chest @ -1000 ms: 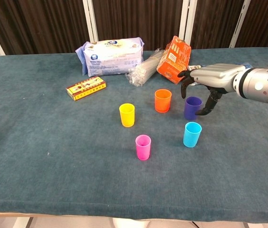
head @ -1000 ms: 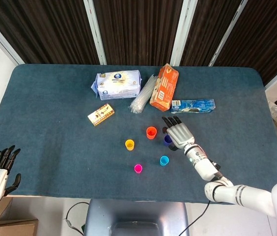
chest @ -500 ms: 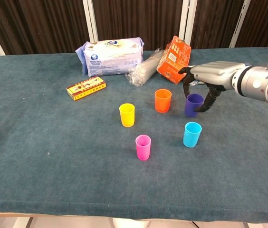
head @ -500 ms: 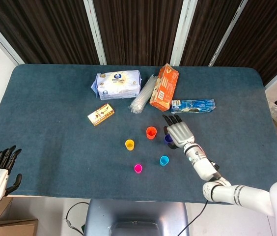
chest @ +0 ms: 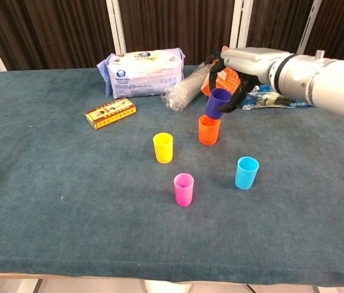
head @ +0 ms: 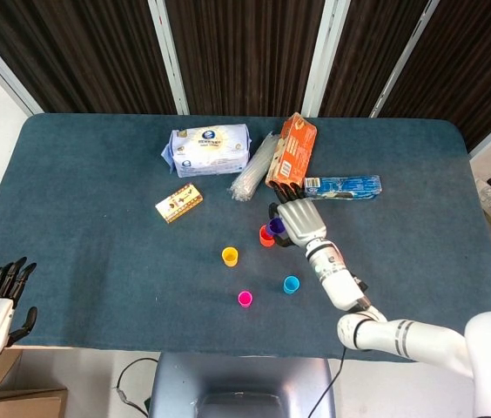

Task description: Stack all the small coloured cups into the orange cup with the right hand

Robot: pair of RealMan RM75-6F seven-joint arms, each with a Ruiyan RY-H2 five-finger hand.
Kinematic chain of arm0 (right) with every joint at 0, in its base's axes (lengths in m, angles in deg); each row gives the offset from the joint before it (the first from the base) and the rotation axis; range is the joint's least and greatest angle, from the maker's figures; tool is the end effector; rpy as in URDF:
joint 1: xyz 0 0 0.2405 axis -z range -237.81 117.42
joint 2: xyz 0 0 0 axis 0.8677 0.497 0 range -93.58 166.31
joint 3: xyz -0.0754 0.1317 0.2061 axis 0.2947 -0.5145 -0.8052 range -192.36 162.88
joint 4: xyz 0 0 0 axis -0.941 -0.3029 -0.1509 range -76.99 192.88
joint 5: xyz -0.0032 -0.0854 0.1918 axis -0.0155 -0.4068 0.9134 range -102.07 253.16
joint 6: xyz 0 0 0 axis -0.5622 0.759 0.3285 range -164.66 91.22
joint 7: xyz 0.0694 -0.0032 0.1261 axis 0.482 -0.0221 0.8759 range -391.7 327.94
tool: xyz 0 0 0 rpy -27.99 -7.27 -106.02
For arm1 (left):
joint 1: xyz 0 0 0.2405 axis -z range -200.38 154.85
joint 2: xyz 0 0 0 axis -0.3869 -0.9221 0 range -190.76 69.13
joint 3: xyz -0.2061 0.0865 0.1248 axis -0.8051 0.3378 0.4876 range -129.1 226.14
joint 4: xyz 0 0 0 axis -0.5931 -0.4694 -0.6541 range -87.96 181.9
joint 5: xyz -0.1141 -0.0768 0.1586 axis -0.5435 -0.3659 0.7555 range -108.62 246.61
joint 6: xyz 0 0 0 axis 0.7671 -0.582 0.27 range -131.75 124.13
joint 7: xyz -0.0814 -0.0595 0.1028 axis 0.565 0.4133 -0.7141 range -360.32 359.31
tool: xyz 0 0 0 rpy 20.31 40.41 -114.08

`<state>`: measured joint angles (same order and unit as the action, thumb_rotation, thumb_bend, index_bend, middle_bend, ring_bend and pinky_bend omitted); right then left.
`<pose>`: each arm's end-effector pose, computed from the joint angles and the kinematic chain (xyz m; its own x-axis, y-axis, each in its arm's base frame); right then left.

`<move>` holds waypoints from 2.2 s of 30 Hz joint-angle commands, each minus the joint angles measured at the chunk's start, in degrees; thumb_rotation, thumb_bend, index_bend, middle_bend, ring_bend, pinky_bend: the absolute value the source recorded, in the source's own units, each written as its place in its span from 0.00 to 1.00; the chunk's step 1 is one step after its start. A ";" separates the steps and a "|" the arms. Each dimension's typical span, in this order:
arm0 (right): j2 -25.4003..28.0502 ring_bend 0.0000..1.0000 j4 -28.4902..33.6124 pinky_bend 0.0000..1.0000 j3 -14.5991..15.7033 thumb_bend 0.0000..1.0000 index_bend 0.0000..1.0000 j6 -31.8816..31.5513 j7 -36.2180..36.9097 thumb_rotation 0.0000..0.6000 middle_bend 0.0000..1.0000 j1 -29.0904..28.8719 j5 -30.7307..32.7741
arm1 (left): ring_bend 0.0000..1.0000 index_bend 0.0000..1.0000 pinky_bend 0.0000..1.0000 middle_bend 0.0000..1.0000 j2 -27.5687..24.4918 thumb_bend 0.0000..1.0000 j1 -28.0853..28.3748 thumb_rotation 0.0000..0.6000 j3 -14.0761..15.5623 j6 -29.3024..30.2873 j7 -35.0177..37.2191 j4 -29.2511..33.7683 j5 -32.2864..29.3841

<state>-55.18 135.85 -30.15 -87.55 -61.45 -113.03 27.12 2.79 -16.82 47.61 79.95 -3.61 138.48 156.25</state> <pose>-0.1093 -0.3998 -0.0165 0.5024 -0.2261 0.8345 -0.8466 -0.3245 0.4218 -0.3125 0.1799 0.1546 0.4702 0.0466 0.8813 0.8823 -0.0492 -0.4682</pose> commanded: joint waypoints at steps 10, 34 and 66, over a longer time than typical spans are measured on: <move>-1.54 0.00 -1.59 0.00 1.55 0.48 0.11 3.99 -1.57 1.00 0.00 -2.39 3.55 | 0.01 0.00 0.10 0.00 -0.53 0.47 -0.41 1.00 -0.04 0.60 0.79 0.32 -0.11; -11.00 0.00 -4.49 0.00 2.98 0.48 0.42 5.28 -5.76 1.00 0.00 -9.35 3.78 | 0.01 0.00 0.10 0.00 -1.25 0.47 -0.57 1.00 0.42 0.59 1.82 0.47 0.55; -6.76 0.00 1.21 0.00 0.44 0.48 0.62 -4.01 -5.63 1.00 0.03 -7.49 2.79 | 0.01 0.00 0.10 0.00 -1.45 0.47 -0.90 1.00 0.49 1.25 2.46 0.35 1.20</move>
<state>-63.95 134.82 -28.96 -89.50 -67.39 -121.46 30.98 1.34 -17.72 48.09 81.20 -1.14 138.82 157.45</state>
